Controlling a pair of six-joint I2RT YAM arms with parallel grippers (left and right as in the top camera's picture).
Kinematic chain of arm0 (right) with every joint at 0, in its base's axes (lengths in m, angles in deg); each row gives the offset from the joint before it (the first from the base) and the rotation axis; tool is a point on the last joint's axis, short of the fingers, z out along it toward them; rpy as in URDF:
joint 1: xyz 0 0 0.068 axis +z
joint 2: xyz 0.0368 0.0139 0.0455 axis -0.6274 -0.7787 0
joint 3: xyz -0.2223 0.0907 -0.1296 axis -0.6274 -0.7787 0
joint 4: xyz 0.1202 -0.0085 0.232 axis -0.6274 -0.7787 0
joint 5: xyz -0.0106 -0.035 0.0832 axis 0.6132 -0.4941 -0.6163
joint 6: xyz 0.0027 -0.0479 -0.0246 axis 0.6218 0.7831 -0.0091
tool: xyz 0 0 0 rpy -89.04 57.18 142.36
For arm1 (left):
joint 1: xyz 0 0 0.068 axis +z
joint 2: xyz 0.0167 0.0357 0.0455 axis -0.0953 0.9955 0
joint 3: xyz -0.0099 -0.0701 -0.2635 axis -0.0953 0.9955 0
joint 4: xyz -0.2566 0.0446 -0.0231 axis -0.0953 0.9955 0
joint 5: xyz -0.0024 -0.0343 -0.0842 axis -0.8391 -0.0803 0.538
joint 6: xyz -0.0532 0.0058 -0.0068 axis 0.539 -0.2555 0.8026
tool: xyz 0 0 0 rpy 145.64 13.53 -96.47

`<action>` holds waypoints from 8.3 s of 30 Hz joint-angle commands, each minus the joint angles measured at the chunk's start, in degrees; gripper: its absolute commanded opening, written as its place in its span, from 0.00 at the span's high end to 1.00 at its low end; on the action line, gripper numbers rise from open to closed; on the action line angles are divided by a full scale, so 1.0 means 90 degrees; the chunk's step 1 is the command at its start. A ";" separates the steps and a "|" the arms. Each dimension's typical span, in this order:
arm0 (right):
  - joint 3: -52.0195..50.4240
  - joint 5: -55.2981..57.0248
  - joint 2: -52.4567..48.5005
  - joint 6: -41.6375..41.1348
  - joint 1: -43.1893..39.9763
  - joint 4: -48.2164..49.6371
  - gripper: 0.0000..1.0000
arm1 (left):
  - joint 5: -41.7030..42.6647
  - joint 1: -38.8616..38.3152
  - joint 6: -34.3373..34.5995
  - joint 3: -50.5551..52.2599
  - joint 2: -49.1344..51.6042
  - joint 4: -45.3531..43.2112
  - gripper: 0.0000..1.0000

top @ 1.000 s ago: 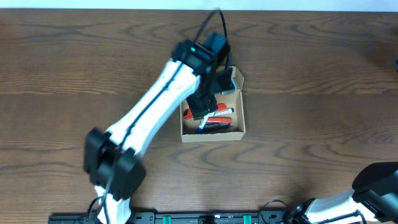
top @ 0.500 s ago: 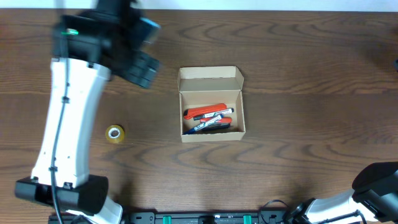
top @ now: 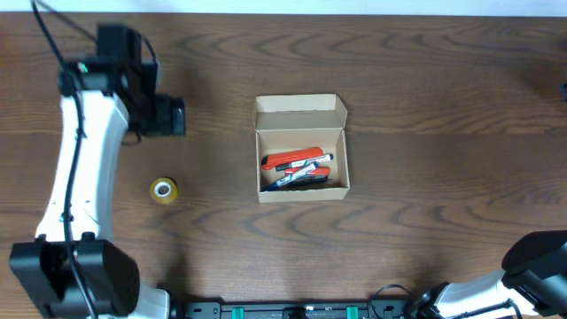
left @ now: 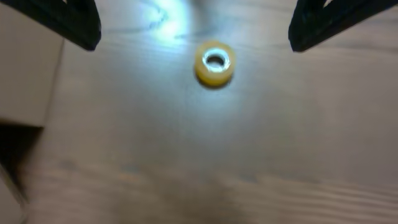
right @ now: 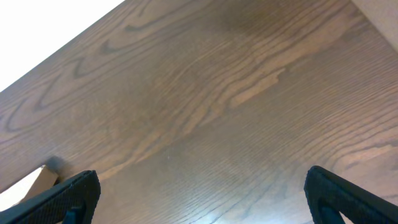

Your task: Pack container

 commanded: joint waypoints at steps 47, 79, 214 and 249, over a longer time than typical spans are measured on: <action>-0.0044 -0.0209 0.0100 -0.0029 0.0073 -0.0036 0.01 | 0.0823 0.0034 0.0539 0.4109 -0.0478 -0.3310 0.05; -0.0044 -0.0206 0.0100 -0.0029 0.0073 -0.0049 0.11 | 0.1826 0.0002 0.0539 0.3723 -0.0085 -0.3337 0.94; -0.2963 -0.7356 -0.4119 0.1826 0.3011 0.0877 0.99 | 0.8978 0.0619 0.1469 0.2424 0.2924 -0.7116 0.94; -0.2963 -0.7133 -0.4136 -0.0986 0.3779 0.3572 0.99 | 0.8697 0.0238 0.3483 0.2380 0.3963 -0.9260 0.94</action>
